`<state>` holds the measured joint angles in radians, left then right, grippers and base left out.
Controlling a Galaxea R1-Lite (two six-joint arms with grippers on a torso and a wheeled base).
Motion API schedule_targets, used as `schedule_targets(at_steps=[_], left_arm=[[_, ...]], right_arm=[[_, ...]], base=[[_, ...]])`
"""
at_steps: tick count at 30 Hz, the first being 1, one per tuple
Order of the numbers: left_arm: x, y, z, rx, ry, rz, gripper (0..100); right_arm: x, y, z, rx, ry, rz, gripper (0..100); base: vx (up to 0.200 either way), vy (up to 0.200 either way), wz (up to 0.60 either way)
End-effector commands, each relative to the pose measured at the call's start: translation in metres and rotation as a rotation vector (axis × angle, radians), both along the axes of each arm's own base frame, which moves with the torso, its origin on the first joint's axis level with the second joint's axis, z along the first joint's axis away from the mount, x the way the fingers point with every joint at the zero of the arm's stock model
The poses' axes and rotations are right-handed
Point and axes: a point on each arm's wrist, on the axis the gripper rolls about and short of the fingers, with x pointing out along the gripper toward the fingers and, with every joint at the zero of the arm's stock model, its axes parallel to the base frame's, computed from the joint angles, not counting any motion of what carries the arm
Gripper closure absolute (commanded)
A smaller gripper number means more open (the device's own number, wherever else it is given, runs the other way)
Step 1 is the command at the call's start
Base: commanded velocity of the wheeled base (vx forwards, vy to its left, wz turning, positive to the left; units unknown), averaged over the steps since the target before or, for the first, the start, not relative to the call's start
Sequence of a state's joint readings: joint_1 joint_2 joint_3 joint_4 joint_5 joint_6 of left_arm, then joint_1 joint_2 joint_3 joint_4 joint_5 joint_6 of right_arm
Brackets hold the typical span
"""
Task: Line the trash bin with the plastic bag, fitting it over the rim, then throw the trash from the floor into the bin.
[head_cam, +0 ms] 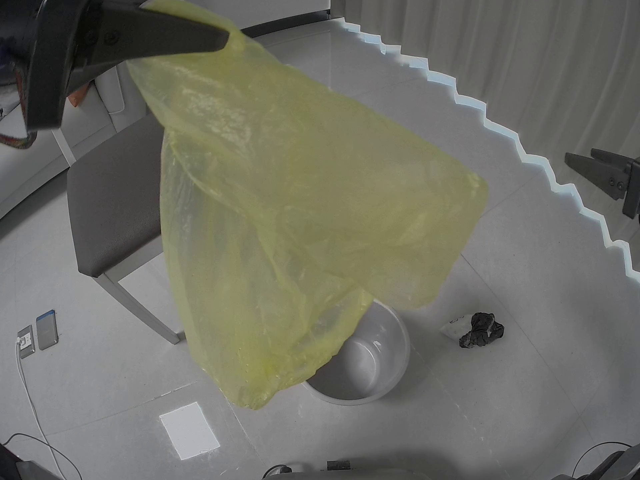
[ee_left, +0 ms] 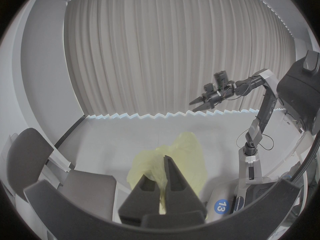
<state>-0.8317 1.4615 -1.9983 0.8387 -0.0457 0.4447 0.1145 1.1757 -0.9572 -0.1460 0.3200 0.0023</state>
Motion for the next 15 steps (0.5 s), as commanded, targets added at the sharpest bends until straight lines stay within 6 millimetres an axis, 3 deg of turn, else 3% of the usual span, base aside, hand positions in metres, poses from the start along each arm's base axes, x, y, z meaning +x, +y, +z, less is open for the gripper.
schedule_targets(at_steps=[1,10,15], left_arm=[[-0.001,-0.014,-0.001,-0.005,0.0,-0.053,100],[0.001,-0.024,-0.004,-0.002,0.008,-0.085,100],[0.006,-0.032,-0.005,-0.011,0.0,-0.084,100]], right_arm=[[0.033,0.011,-0.009,-0.003,0.079,0.077,0],[0.071,0.029,-0.019,0.024,0.161,0.139,0],[0.067,0.037,-0.039,0.014,0.227,0.178,0]], base=[[0.0,0.0,0.0],[0.0,0.0,0.0],[0.0,0.0,0.0]])
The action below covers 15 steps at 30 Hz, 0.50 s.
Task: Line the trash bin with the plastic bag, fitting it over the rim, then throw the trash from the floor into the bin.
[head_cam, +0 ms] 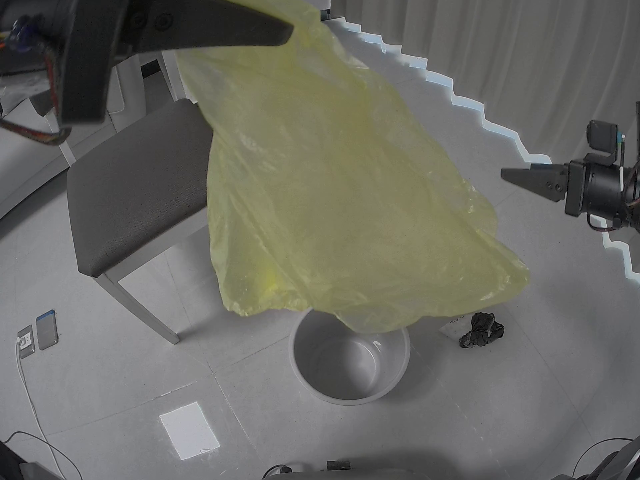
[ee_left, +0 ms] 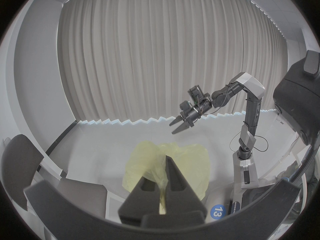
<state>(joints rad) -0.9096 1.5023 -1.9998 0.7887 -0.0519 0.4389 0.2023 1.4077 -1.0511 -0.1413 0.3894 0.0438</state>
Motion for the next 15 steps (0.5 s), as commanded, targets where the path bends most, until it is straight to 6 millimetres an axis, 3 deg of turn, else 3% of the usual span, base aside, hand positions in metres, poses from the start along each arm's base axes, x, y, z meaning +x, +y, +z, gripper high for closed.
schedule_targets(at_steps=[1,5,8,12,15], left_arm=[[0.007,-0.011,-0.003,-0.003,-0.003,0.0,100],[0.011,-0.016,-0.002,-0.022,-0.018,-0.002,100],[0.013,-0.019,-0.002,-0.027,-0.022,-0.005,100],[0.015,-0.021,-0.002,-0.031,-0.022,-0.008,100],[0.017,-0.025,-0.003,-0.036,-0.025,-0.015,100]], right_arm=[[0.002,0.007,-0.022,-0.014,0.075,0.04,0],[-0.019,0.004,-0.025,0.003,0.078,0.105,0],[-0.022,0.004,-0.03,0.007,0.093,0.132,0],[-0.019,0.007,-0.031,0.006,0.098,0.14,0],[-0.004,0.014,-0.035,0.002,0.114,0.155,0]], base=[[0.0,0.0,0.0],[0.0,0.0,0.0],[0.0,0.0,0.0],[0.0,0.0,0.0],[0.0,0.0,0.0]])
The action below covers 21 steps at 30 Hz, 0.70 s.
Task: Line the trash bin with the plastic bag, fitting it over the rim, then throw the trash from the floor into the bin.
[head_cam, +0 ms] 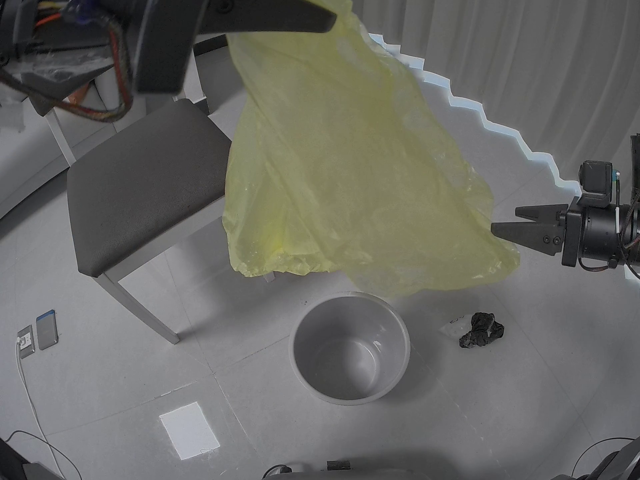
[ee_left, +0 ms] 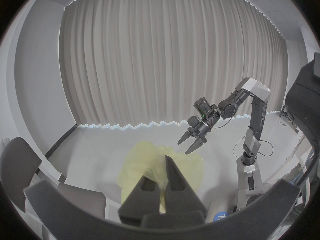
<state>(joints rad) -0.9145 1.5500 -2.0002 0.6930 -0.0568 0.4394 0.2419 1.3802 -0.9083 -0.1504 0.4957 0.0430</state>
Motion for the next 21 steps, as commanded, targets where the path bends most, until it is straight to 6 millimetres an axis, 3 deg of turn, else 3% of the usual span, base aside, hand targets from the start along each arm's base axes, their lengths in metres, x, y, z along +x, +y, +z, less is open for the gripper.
schedule_targets(at_steps=[1,3,4,8,15,21], left_arm=[[0.005,-0.009,-0.003,-0.001,0.001,-0.01,100],[0.005,-0.012,-0.003,-0.007,0.0,-0.016,100],[0.003,-0.016,-0.002,-0.028,0.003,-0.029,100],[0.0,-0.018,-0.002,-0.033,0.005,-0.042,100],[0.001,-0.019,-0.002,-0.035,0.005,-0.042,100],[0.006,-0.026,-0.005,-0.031,0.008,-0.041,100]], right_arm=[[0.019,0.008,-0.003,-0.001,0.006,0.011,0],[0.027,0.01,-0.005,-0.004,0.008,0.01,0],[0.042,0.013,-0.01,-0.004,0.008,0.004,0],[0.069,0.014,-0.023,-0.006,0.022,-0.015,0],[0.081,0.016,-0.051,-0.028,0.104,-0.009,0],[0.077,0.017,-0.056,-0.01,0.094,0.052,0]], base=[[0.0,0.0,0.0],[0.0,0.0,0.0],[0.0,0.0,0.0],[0.0,0.0,0.0],[0.0,0.0,0.0],[0.0,0.0,0.0]])
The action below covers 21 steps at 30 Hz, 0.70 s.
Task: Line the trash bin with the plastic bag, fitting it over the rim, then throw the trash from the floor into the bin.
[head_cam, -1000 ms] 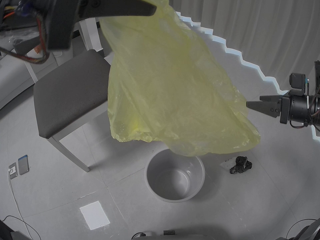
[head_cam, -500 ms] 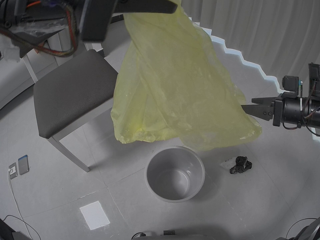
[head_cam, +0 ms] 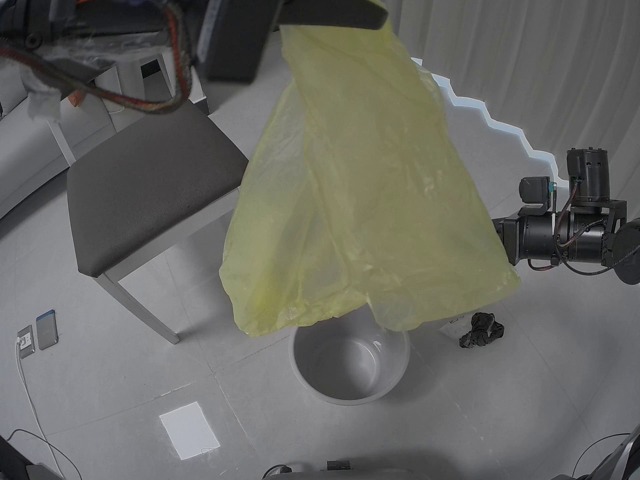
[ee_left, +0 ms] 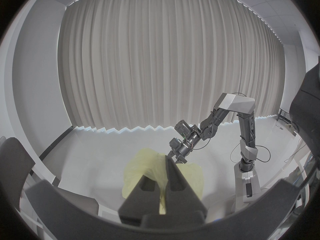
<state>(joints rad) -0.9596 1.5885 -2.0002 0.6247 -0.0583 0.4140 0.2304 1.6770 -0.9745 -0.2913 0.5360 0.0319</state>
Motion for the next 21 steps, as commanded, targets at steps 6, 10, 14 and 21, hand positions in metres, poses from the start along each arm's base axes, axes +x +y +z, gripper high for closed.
schedule_targets(at_steps=[6,10,14,21], left_arm=[[0.006,-0.009,-0.004,0.002,0.003,0.001,100],[0.007,-0.008,-0.004,0.002,0.004,0.003,100],[0.01,-0.009,-0.005,0.002,0.003,0.012,100],[0.034,0.033,-0.001,-0.104,0.076,0.276,100]], right_arm=[[0.001,0.002,-0.008,0.024,-0.013,0.025,100],[-0.002,0.004,-0.013,0.02,0.007,0.032,100],[-0.005,0.006,-0.015,0.017,0.014,0.04,100],[-0.006,0.003,-0.022,-0.009,0.036,-0.021,100]], base=[[0.0,0.0,0.0],[0.0,0.0,0.0],[0.0,0.0,0.0],[0.0,0.0,0.0]])
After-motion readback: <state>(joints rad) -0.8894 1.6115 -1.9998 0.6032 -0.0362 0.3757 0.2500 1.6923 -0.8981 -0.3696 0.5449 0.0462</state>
